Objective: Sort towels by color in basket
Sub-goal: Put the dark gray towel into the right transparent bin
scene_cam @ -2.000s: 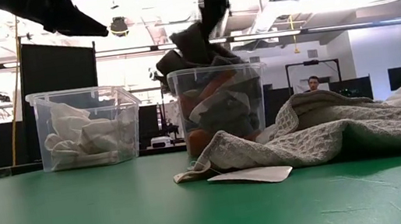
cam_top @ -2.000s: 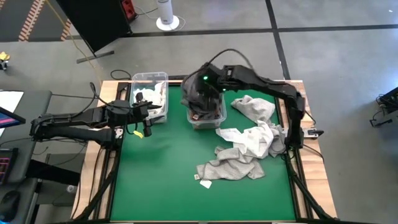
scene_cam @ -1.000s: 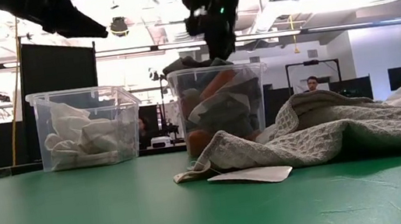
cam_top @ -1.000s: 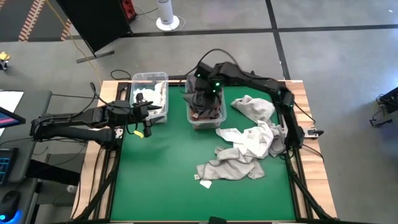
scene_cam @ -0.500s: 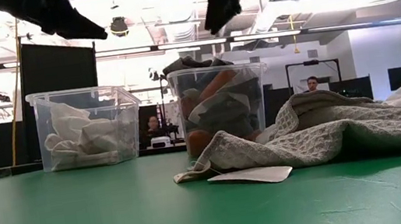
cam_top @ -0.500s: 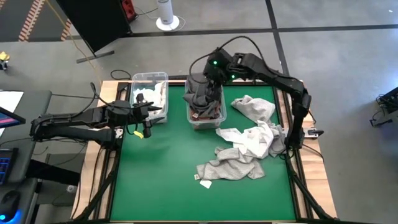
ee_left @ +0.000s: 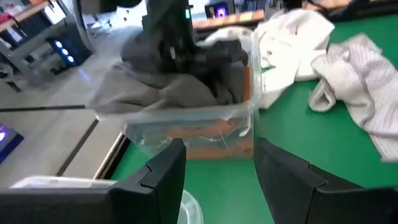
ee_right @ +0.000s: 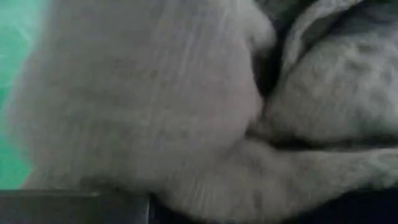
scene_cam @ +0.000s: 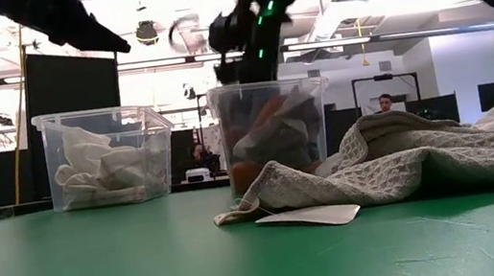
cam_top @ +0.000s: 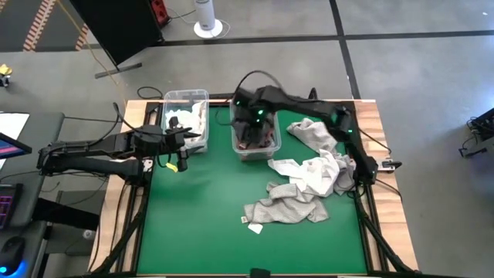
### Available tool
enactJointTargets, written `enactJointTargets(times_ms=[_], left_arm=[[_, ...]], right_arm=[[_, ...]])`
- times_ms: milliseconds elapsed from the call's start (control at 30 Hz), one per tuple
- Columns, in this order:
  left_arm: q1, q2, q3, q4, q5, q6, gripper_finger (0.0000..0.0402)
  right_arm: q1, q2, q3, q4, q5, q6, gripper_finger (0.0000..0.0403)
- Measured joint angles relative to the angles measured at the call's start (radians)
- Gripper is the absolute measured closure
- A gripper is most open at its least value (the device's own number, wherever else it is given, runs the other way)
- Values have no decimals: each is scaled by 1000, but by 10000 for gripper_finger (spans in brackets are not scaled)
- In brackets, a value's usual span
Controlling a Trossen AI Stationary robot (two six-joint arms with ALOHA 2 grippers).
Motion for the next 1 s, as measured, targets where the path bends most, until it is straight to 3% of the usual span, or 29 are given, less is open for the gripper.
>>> enactJointTargets(times_ms=[233,733,1000], left_arm=[[0,0,0,-21,-4,11,219],[0,0,0,2,-5,-2,219],[0,0,0,4,-5,3,219]], right_arm=[[-9,88,7,-50,-7,0,178],[-6,-258,86,-2,100,35,179],[13,-248,89,182,92,-7,179]])
